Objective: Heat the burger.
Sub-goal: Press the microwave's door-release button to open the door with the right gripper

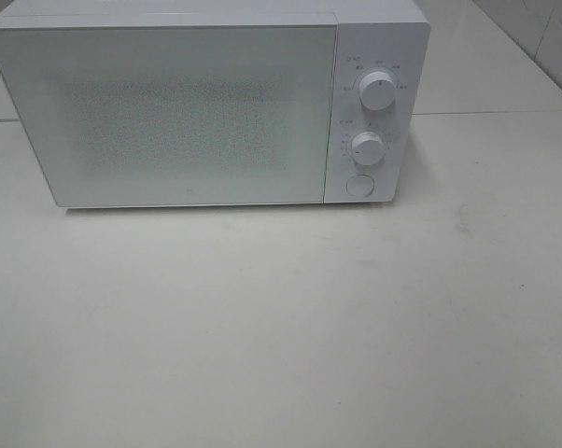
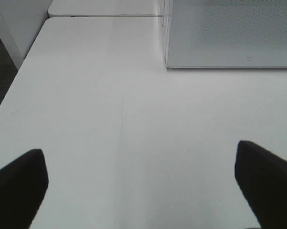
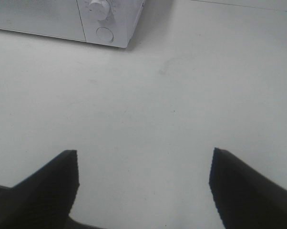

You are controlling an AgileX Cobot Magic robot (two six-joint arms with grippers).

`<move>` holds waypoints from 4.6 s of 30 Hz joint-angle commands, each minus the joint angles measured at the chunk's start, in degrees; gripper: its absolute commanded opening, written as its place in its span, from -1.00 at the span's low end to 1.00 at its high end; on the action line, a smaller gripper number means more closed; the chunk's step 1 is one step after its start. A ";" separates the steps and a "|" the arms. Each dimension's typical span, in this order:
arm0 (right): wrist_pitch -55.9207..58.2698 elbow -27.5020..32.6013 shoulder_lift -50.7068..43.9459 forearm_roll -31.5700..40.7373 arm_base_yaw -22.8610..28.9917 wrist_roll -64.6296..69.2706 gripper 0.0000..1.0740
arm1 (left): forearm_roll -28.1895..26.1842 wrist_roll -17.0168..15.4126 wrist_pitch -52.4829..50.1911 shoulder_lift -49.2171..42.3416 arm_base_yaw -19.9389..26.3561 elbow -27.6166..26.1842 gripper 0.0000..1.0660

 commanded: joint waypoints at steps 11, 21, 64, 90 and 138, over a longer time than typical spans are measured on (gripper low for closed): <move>-2.46 3.61 -8.42 -0.80 -0.52 0.29 0.40 | 0.11 -0.11 -0.86 -0.92 0.29 0.17 0.88; -2.46 3.61 -8.42 -0.80 -0.52 0.29 0.40 | 0.06 -0.29 -0.86 -0.86 0.29 0.17 0.88; -58.44 2.29 41.20 -0.52 -0.52 0.29 0.40 | 0.06 -0.29 -0.86 -0.80 0.29 0.17 0.88; -108.46 10.94 69.44 18.62 6.02 -12.38 0.40 | 0.06 -0.29 -0.86 -0.40 0.29 0.17 0.88; -134.13 11.17 95.57 44.69 35.70 -1.49 0.40 | 0.06 -0.29 -0.86 -0.40 0.29 0.17 0.88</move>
